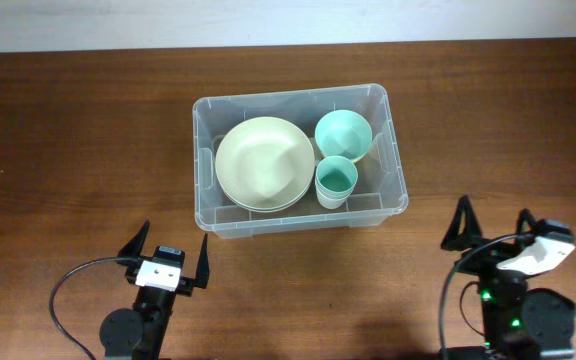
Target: Pack container
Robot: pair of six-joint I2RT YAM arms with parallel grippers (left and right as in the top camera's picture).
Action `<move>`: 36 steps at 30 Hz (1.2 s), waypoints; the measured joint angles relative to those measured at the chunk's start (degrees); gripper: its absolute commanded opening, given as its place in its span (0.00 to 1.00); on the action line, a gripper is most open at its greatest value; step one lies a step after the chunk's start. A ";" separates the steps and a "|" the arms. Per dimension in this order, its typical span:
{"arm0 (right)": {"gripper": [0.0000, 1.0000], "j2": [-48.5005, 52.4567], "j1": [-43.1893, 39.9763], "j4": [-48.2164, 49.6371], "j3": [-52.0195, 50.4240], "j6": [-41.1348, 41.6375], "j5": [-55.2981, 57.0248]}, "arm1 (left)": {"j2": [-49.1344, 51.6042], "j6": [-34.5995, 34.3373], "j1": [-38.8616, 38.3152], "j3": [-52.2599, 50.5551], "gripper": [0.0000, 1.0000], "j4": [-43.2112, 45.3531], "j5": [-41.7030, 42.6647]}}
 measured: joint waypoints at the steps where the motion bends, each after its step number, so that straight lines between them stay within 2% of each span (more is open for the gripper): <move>1: 0.99 -0.83 0.02 2.69 -2.25 -1.07 -0.68 | 0.00 0.02 0.00 0.00 1.00 0.00 0.00; 7: 0.99 -1.88 0.04 18.75 -11.43 -8.04 -5.95 | 0.00 0.02 0.00 0.00 1.00 0.02 0.00; 10: 0.99 -2.21 0.04 22.69 -13.68 -10.32 -7.93 | 0.00 0.02 0.00 0.00 1.00 0.00 0.02; 21: 0.99 -11.32 0.04 21.09 -15.76 -12.35 -9.92 | 0.00 0.02 0.00 0.00 1.00 0.00 0.00; 27: 0.99 -11.65 0.09 21.09 -16.63 -12.41 -10.21 | 0.00 0.02 0.00 0.00 1.00 0.00 0.00; 36: 0.99 -11.63 0.09 23.47 -23.50 -12.76 -10.21 | 0.00 0.02 0.00 0.00 1.00 0.00 0.00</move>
